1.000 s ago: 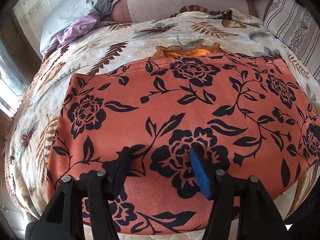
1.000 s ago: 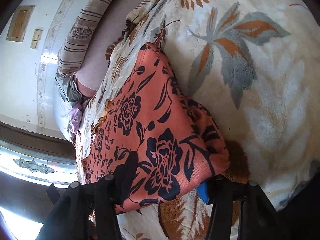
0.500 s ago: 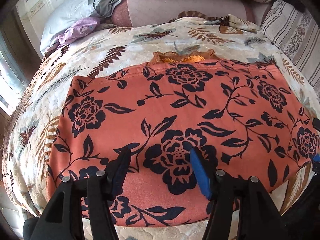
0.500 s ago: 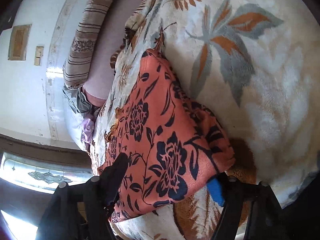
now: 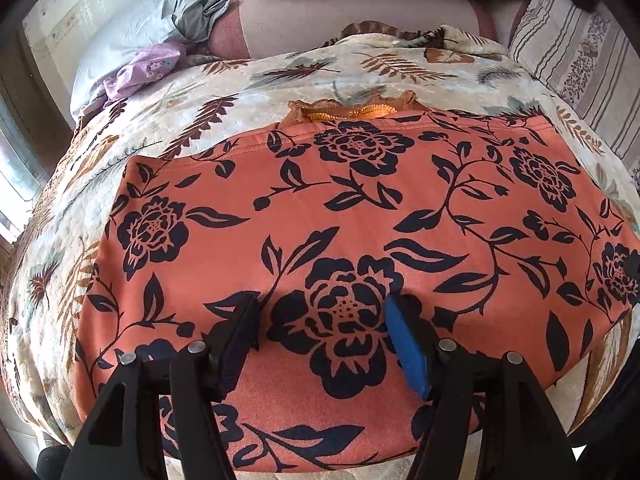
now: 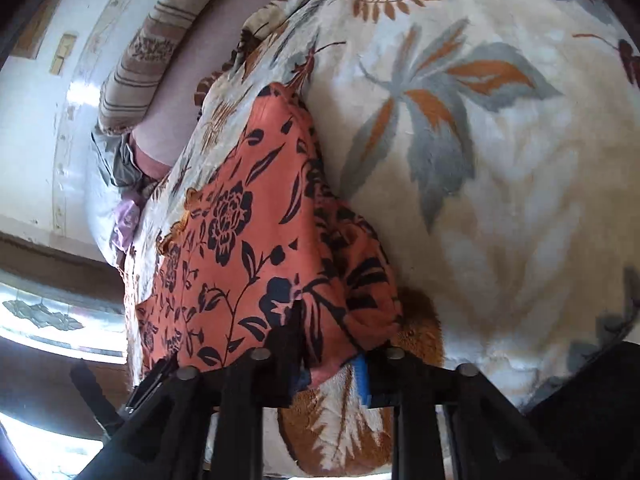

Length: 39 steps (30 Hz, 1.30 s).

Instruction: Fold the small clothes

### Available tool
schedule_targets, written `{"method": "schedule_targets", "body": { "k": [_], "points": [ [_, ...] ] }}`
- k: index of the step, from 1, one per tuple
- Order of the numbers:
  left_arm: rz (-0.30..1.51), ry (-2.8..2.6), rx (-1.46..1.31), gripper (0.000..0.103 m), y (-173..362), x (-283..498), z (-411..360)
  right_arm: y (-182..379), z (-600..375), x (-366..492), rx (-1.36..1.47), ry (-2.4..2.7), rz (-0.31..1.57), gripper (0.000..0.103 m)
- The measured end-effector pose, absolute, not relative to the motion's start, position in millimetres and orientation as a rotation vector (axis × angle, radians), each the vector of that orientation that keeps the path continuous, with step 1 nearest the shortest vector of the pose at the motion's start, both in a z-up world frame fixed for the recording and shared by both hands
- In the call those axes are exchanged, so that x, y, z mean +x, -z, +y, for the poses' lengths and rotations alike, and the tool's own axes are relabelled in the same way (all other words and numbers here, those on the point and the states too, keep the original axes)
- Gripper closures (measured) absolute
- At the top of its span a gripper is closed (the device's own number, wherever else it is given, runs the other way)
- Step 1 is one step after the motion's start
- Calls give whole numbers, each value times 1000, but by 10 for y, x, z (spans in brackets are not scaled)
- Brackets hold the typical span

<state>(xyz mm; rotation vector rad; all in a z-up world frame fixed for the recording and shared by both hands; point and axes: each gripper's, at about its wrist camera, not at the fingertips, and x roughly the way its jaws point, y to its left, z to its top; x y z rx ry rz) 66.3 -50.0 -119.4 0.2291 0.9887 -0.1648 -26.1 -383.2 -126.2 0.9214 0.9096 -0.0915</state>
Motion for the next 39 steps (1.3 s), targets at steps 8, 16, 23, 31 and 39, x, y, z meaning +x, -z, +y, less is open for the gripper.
{"method": "schedule_targets", "body": {
  "k": [8, 16, 23, 31, 39],
  "points": [
    [998, 166, 219, 36, 1195, 675, -494, 803, -4271, -73, 869, 51, 785, 20],
    [1007, 171, 207, 35, 1201, 709, -482, 982, -4174, 1340, 687, -65, 991, 22],
    [1005, 179, 191, 33, 1211, 727, -459, 1103, -3960, 1751, 445, 60, 1089, 70],
    [1005, 173, 179, 33, 1209, 722, -465, 675, -3733, 1303, 367, 148, 957, 33],
    [995, 171, 171, 33, 1204, 697, -438, 675, -3000, 459, 599, -220, 946, 31]
  ]
}}
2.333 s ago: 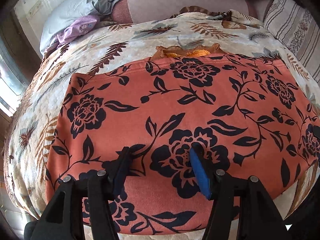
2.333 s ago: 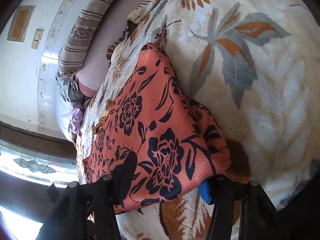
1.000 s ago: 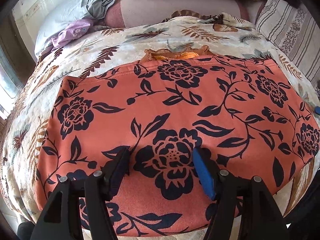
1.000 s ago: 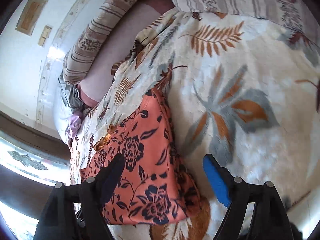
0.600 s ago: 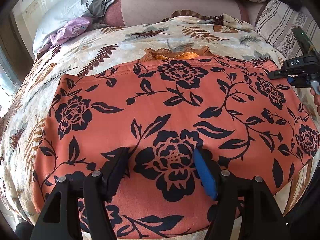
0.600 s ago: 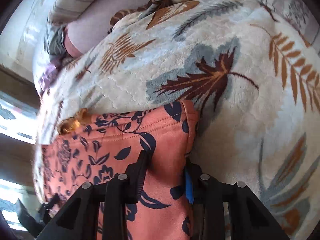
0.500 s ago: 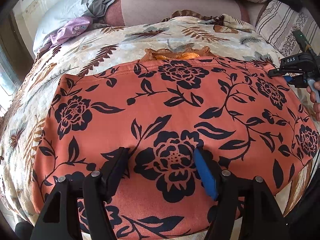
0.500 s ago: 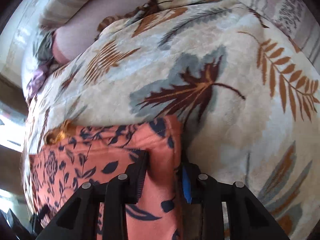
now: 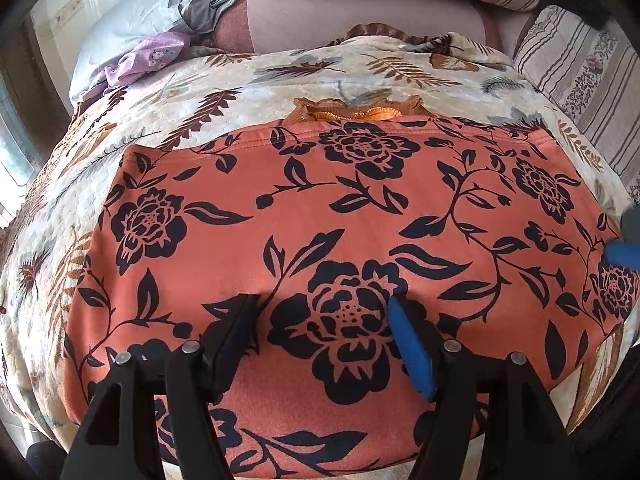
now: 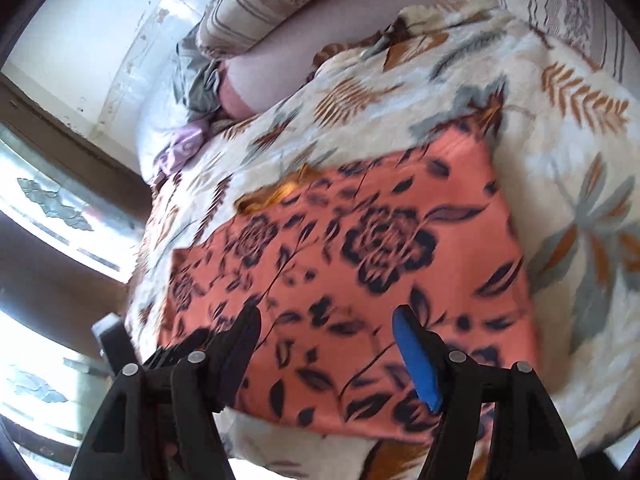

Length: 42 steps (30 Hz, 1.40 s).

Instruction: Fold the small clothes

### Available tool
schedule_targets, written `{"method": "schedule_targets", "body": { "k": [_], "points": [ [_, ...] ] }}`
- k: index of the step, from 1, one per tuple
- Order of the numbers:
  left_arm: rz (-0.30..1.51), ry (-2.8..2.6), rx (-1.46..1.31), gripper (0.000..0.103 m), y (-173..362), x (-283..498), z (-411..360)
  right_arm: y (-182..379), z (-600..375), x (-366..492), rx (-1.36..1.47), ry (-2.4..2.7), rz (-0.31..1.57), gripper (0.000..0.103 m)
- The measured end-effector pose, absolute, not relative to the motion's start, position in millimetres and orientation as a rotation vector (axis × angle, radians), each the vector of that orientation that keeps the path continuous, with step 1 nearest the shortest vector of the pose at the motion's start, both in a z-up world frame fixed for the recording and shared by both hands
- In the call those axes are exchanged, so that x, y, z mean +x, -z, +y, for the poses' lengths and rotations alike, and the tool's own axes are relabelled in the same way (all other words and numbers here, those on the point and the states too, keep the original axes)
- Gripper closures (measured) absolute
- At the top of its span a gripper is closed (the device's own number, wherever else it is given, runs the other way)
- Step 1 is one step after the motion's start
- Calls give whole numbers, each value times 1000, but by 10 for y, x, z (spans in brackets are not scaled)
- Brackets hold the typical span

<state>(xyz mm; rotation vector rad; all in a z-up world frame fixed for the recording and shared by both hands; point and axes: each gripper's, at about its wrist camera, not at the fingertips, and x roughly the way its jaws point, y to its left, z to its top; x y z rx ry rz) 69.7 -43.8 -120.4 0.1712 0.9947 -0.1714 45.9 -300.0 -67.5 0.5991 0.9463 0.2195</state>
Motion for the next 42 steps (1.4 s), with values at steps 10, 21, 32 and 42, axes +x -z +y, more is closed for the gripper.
{"method": "schedule_targets", "body": {
  "k": [10, 21, 32, 42],
  "points": [
    [1006, 183, 149, 33, 1173, 688, -393, 930, -2814, 269, 668, -222, 969, 28],
    [930, 59, 20, 33, 815, 426, 383, 973, -2858, -161, 774, -160, 925, 29],
    [1135, -176, -284, 63, 1100, 135, 1625, 1286, -3074, -467, 916, -140, 900, 29],
    [896, 25, 15, 35, 554, 380, 484, 1319, -3370, -519, 1097, -70, 815, 21]
  ]
}}
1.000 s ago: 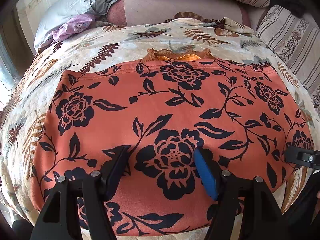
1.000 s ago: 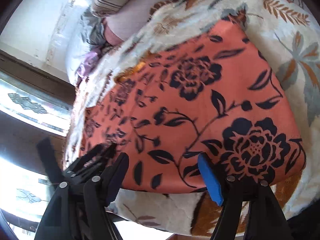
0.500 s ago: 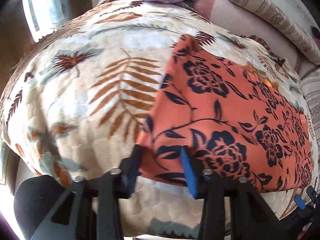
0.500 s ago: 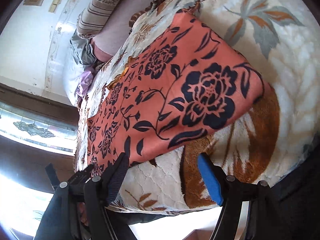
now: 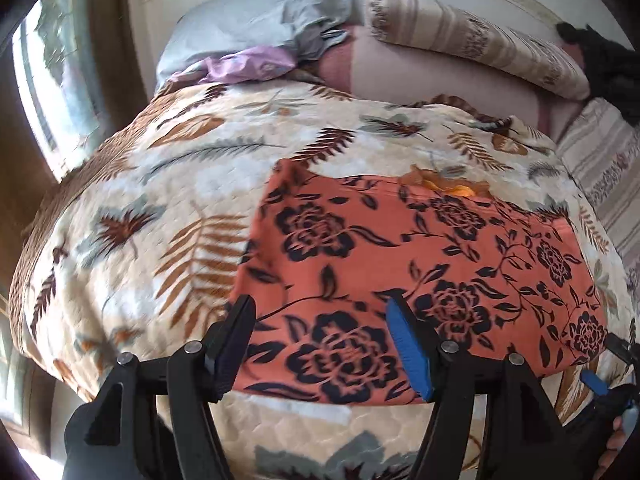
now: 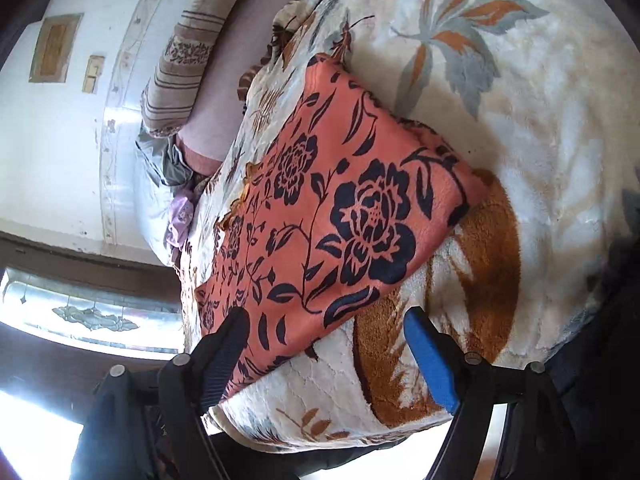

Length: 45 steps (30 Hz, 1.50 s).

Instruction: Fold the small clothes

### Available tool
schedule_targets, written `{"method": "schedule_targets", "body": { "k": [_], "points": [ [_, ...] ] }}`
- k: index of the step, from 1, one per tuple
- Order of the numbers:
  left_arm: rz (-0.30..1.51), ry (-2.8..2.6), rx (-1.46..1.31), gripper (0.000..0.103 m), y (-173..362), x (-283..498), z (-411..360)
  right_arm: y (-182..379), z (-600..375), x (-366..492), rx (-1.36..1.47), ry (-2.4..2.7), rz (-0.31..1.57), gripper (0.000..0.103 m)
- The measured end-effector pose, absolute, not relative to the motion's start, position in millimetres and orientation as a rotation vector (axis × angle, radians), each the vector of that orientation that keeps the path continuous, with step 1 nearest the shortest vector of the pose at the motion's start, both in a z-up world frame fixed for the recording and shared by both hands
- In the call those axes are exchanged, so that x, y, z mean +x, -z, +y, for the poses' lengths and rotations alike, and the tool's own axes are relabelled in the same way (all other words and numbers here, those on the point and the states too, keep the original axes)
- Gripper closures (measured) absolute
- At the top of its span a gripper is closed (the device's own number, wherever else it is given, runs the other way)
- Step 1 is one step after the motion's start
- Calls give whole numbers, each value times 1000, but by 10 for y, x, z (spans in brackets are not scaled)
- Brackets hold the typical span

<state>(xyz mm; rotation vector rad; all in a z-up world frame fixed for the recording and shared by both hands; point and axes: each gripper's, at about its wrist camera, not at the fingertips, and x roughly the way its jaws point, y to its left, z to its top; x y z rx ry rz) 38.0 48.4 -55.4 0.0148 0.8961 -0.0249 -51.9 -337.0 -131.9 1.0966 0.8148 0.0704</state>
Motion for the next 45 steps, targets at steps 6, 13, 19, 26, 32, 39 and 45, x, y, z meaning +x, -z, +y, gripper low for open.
{"method": "schedule_targets", "body": {
  "k": [6, 13, 19, 26, 32, 39, 45],
  "points": [
    [955, 97, 55, 35, 739, 701, -92, 1490, -3663, -286, 1270, -19, 745, 20],
    [1025, 85, 56, 35, 943, 684, -194, 1378, -3723, -87, 1202, 14, 704, 28],
    [1042, 79, 49, 35, 1016, 724, -130, 1369, -3682, -33, 1133, 49, 730, 40],
    [1038, 82, 58, 35, 1032, 760, -119, 1366, -3620, 34, 1089, 59, 758, 32],
    [1038, 79, 143, 31, 1087, 774, -197, 1337, -3567, 106, 1006, 92, 822, 72],
    [1049, 85, 146, 28, 1215, 814, -184, 1321, -3534, 106, 1043, 61, 789, 36],
    [1043, 98, 128, 27, 1194, 808, -154, 1288, -3483, 164, 945, 114, 847, 72]
  ]
}}
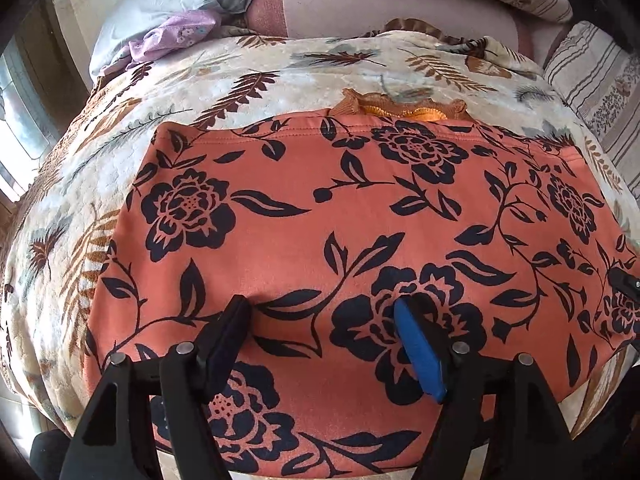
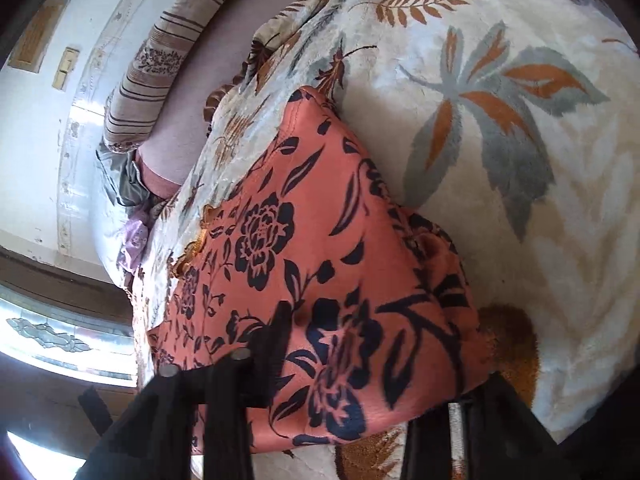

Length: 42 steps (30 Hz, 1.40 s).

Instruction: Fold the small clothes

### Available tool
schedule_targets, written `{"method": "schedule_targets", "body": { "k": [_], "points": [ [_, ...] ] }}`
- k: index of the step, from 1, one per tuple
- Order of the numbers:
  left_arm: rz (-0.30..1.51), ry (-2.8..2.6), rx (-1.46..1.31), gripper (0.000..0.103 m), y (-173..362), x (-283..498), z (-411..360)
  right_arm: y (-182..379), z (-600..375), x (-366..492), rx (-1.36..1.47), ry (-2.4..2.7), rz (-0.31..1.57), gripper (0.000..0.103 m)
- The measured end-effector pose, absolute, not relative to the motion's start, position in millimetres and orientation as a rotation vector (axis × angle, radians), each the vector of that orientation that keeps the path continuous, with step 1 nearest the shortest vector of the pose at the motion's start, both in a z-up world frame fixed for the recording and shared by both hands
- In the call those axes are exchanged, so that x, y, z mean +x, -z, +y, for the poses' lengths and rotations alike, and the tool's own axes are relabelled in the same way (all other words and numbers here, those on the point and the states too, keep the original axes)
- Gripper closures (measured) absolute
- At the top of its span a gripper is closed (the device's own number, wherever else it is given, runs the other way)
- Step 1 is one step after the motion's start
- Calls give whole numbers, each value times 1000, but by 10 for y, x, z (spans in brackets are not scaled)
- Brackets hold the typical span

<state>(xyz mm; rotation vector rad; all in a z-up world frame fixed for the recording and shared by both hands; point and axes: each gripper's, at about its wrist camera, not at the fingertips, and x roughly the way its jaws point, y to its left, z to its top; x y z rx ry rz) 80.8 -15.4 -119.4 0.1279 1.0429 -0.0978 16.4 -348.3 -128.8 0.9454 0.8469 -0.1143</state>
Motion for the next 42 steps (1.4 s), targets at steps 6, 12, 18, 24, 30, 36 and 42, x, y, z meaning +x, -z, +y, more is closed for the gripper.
{"method": "schedule_targets", "body": {
  "k": [6, 12, 18, 24, 30, 36, 42],
  "points": [
    [1030, 102, 125, 27, 1197, 790, -151, 1263, -3467, 172, 894, 144, 864, 76],
    [1026, 112, 121, 27, 1192, 781, -132, 1239, -3486, 134, 946, 130, 838, 73],
    [1033, 102, 100, 27, 1153, 785, -106, 1343, -3544, 113, 994, 117, 836, 72],
    [1020, 92, 130, 27, 1192, 785, -148, 1352, -3545, 105, 1012, 77, 814, 50],
    [1014, 93, 133, 26, 1195, 779, -145, 1310, -3460, 118, 966, 58, 803, 41],
    [1007, 93, 129, 26, 1201, 777, -145, 1334, -3485, 107, 934, 81, 830, 64],
    [1004, 97, 127, 26, 1198, 769, -141, 1327, -3478, 106, 898, 102, 851, 75]
  ]
}}
